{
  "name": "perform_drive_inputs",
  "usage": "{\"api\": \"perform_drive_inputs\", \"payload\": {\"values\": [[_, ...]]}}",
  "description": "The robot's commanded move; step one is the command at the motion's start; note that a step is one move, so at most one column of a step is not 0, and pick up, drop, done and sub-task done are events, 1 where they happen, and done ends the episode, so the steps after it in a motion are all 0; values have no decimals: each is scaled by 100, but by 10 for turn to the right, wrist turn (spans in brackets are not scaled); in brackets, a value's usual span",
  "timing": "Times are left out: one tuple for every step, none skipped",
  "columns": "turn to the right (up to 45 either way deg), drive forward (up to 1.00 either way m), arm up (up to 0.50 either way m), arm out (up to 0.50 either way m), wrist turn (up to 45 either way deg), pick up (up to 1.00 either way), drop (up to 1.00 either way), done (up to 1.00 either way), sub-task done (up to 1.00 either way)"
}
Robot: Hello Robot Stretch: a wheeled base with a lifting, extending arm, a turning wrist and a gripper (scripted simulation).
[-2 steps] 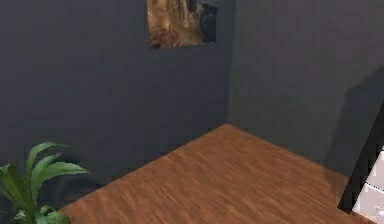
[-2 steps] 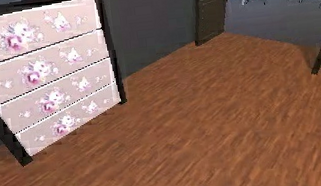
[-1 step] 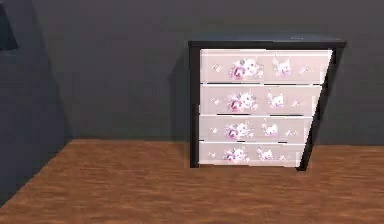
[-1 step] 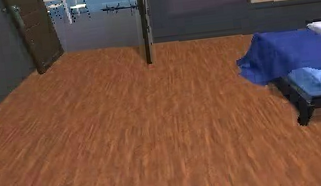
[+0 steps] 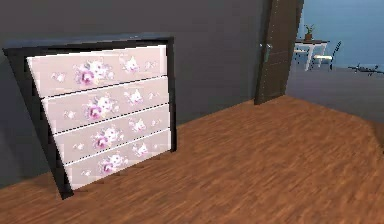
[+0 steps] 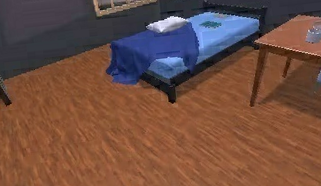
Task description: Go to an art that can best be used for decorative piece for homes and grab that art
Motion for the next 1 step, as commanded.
{"api": "perform_drive_inputs", "payload": {"values": [[0, 15, 0, 0, 0, 0, 0, 0, 0]]}}
